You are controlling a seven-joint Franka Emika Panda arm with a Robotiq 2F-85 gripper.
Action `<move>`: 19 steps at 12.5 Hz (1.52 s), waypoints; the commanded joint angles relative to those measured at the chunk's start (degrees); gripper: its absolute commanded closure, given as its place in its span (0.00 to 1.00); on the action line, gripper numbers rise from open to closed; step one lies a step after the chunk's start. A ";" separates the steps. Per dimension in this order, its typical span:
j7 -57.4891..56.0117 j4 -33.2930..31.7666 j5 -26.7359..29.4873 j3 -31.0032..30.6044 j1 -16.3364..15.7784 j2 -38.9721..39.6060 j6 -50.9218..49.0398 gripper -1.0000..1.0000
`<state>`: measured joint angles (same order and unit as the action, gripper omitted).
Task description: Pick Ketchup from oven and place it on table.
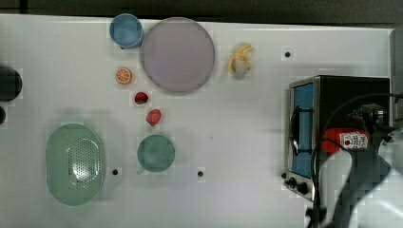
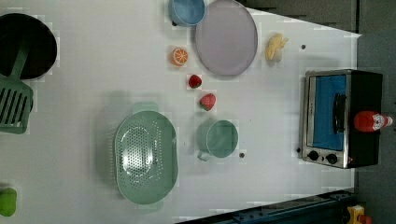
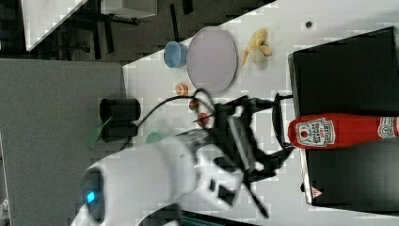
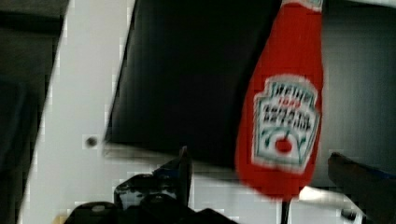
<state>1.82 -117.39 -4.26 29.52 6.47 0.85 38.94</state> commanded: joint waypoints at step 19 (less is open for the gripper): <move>2.18 7.74 7.63 -6.30 -3.22 -2.98 -16.41 0.50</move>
<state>2.32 -112.41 2.93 26.20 6.17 1.35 25.56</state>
